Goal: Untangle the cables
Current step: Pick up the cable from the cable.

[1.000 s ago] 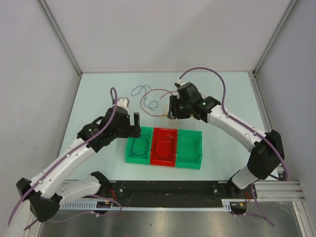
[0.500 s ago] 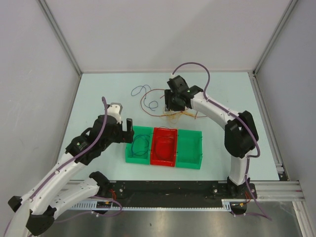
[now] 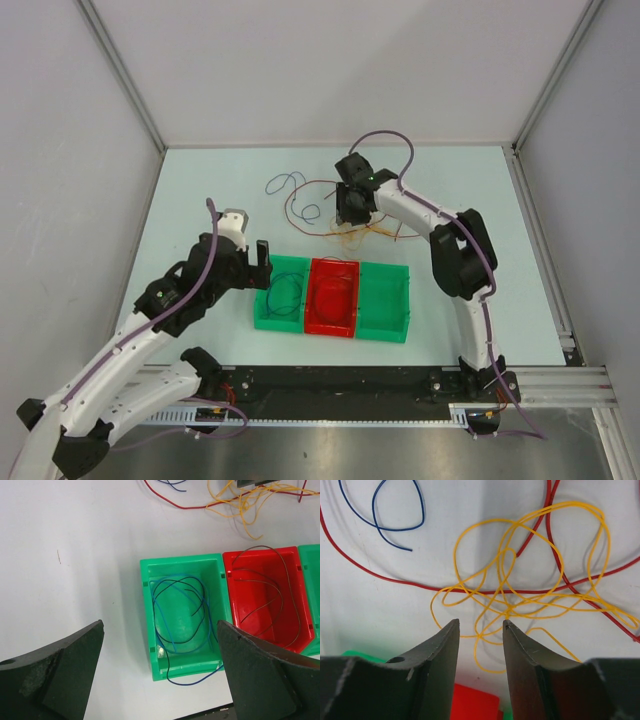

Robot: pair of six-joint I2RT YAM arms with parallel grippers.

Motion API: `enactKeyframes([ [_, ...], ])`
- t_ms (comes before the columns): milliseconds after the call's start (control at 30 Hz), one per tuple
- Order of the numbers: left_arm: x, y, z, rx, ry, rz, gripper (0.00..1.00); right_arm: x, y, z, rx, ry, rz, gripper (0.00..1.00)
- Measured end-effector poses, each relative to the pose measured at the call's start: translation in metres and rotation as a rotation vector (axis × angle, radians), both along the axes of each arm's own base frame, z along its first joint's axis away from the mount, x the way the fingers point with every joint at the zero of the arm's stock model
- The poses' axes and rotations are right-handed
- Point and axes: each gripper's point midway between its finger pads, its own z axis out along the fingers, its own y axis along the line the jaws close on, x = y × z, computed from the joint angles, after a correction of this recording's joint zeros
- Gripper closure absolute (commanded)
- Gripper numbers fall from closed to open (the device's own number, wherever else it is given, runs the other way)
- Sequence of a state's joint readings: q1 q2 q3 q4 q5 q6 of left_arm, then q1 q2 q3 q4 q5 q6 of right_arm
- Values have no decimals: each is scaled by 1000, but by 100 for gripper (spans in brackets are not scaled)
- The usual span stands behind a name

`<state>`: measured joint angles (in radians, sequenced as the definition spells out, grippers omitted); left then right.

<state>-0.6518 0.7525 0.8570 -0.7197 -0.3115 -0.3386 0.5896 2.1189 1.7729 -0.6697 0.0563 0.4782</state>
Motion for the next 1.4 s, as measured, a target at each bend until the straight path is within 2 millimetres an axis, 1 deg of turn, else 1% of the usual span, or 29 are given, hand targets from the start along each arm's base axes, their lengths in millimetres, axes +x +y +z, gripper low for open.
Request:
enactKeyframes([
  [67,0,0,-1,1,1,0,0,3,3,-6,-2,7,1,62],
  [100,0,0,-2,2,2,-1,0,4,3,-9,-3,9,1,68],
  [167,0,0,-2,2,3,0,0,5,4,-13,-5,17,-1,74],
  [300,0,0,-3,3,4,-1,0,7,3,-20,-9,26,-9,91],
  [400,0,0,-4,4,5,0,0,8,1,-21,-10,30,-17,100],
  [600,0,0,-4,4,6,0,1,11,-3,-21,-11,30,-23,100],
  [700,-2,1,-5,8,13,0,1,12,-3,-16,-15,25,-17,100],
  [767,-5,3,-4,6,13,0,0,13,-4,-8,-16,16,-12,100],
  [833,-7,4,-1,-8,3,0,1,12,-5,3,-14,1,-3,100],
  [900,-7,4,1,-17,-3,2,1,10,-8,23,-9,-25,5,100],
  [967,-7,4,1,-19,-4,3,1,8,-9,52,9,-72,17,100],
  [1000,-7,4,0,-17,-1,2,1,8,-8,76,30,-115,26,100],
  [1033,-7,3,0,-15,2,2,1,9,-8,93,45,-149,33,100],
  [1100,-6,2,-3,-8,13,0,1,10,-8,137,86,-236,45,100],
  [1133,-6,2,-5,-5,19,-1,1,9,-8,164,112,-289,52,100],
  [1300,-5,-2,-12,2,44,-15,1,0,-10,253,189,-468,83,100],
  [1400,-6,-3,-13,1,45,-18,1,-8,-13,298,214,-559,102,100],
])
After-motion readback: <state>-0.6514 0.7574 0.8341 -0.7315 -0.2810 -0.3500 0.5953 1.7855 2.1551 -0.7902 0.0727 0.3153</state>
